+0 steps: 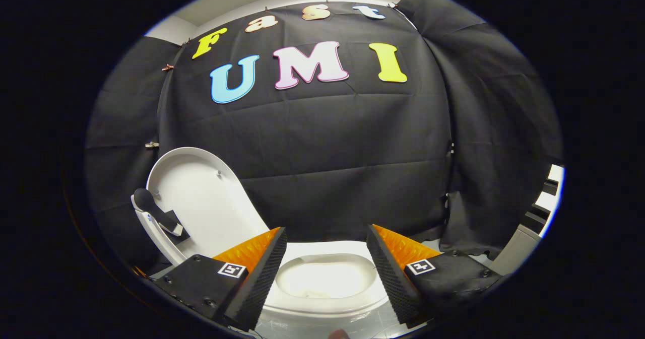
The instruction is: Open the toilet lid.
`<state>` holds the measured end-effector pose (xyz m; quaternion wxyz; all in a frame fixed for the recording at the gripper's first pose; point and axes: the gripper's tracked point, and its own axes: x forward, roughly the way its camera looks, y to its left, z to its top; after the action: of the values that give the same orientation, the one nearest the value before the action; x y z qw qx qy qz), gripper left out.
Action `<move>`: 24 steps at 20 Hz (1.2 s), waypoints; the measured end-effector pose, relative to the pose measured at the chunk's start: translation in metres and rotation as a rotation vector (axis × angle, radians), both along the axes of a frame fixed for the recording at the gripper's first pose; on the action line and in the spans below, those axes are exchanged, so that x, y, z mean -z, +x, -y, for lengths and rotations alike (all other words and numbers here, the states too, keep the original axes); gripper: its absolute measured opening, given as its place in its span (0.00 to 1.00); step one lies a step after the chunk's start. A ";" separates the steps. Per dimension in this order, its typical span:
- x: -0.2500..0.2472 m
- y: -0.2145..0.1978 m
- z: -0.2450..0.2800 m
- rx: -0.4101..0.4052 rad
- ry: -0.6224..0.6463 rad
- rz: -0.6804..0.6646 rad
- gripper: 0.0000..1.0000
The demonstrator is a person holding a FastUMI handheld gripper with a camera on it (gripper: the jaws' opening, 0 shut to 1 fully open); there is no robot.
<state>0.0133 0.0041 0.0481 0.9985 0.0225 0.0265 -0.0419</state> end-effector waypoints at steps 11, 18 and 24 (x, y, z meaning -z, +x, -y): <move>-0.009 -0.007 -0.004 0.005 -0.034 0.035 1.00; -0.004 -0.009 -0.002 0.006 -0.046 0.025 1.00; -0.005 -0.010 -0.008 -0.004 -0.045 0.027 1.00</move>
<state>0.0028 0.0117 0.0526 0.9991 0.0006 0.0120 -0.0401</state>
